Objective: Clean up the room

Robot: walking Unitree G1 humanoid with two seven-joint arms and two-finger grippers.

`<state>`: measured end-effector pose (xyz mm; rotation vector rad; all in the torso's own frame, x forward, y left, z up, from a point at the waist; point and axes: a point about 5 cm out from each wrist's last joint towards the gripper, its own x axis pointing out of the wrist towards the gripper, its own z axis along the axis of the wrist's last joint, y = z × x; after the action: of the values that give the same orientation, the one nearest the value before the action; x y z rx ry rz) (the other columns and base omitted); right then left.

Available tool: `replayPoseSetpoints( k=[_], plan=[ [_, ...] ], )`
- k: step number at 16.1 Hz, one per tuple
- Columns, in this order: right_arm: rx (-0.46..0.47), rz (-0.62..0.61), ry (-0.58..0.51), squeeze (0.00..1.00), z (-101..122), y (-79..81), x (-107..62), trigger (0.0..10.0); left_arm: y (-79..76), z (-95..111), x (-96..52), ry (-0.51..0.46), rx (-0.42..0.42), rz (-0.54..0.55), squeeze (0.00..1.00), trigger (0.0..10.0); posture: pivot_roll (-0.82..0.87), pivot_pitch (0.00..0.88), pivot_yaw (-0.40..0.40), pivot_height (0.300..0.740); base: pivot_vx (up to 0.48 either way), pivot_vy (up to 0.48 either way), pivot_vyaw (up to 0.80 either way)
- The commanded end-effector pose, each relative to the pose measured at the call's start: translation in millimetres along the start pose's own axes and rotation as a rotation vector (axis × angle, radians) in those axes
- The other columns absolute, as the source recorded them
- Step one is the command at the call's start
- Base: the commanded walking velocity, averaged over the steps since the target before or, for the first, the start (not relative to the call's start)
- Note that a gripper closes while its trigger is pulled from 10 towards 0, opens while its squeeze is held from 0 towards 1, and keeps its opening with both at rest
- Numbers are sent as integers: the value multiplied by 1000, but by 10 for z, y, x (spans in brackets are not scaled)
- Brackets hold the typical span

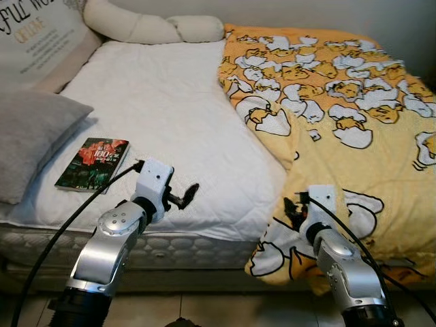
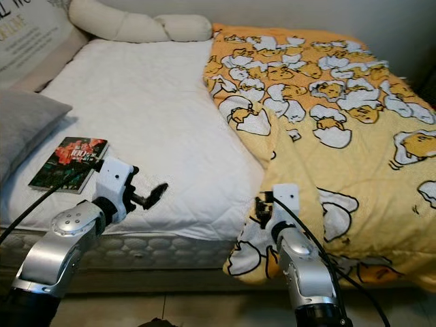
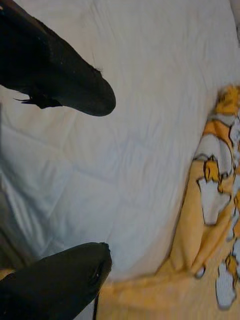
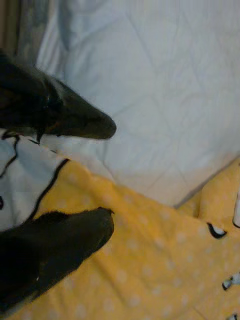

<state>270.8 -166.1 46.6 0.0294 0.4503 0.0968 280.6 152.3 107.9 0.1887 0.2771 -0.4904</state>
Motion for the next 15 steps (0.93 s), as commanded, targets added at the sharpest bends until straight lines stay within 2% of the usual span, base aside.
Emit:
replayPoseSetpoints(
  k=[1, 3, 4, 5, 8, 11, 15],
  plan=[
    [-24, 0, 40, 1000, -2, -12, 54, 10000, -35, 29, -20, -2, 19, -48, 0, 10000, -6, 0, 24, 740, 0, 0, 0],
    [-35, -12, 106, 1000, -15, -37, 161, 10000, -46, 31, -56, 11, 25, -106, 0, 10000, -1, 0, 29, 740, 0, 0, 0],
    [-47, -29, 151, 1000, -16, -57, 244, 10000, -60, 45, -85, 15, 12, -155, 196, 10000, 3, 0, 30, 740, 0, 0, 0],
    [-59, -33, 169, 1000, 4, -58, 314, 10000, -85, 47, -117, 27, 17, -209, 1000, 10000, 14, 0, 30, 740, 0, 0, 0],
    [-62, -43, 210, 1000, 34, -59, 456, 10000, -133, 27, -195, 69, 57, -290, 1000, 10000, 41, 0, 24, 740, 0, 0, 0],
    [-50, -60, 214, 1000, 150, -44, 579, 10000, -163, 63, -332, 83, 41, -319, 1000, 10000, 70, 0, 19, 740, 0, 0, 0],
    [-84, -128, 240, 1000, 159, -78, 624, 10000, -272, 79, -471, 89, 39, -356, 1000, 10000, 119, 85, 17, 740, 0, 0, 0]
  ],
)
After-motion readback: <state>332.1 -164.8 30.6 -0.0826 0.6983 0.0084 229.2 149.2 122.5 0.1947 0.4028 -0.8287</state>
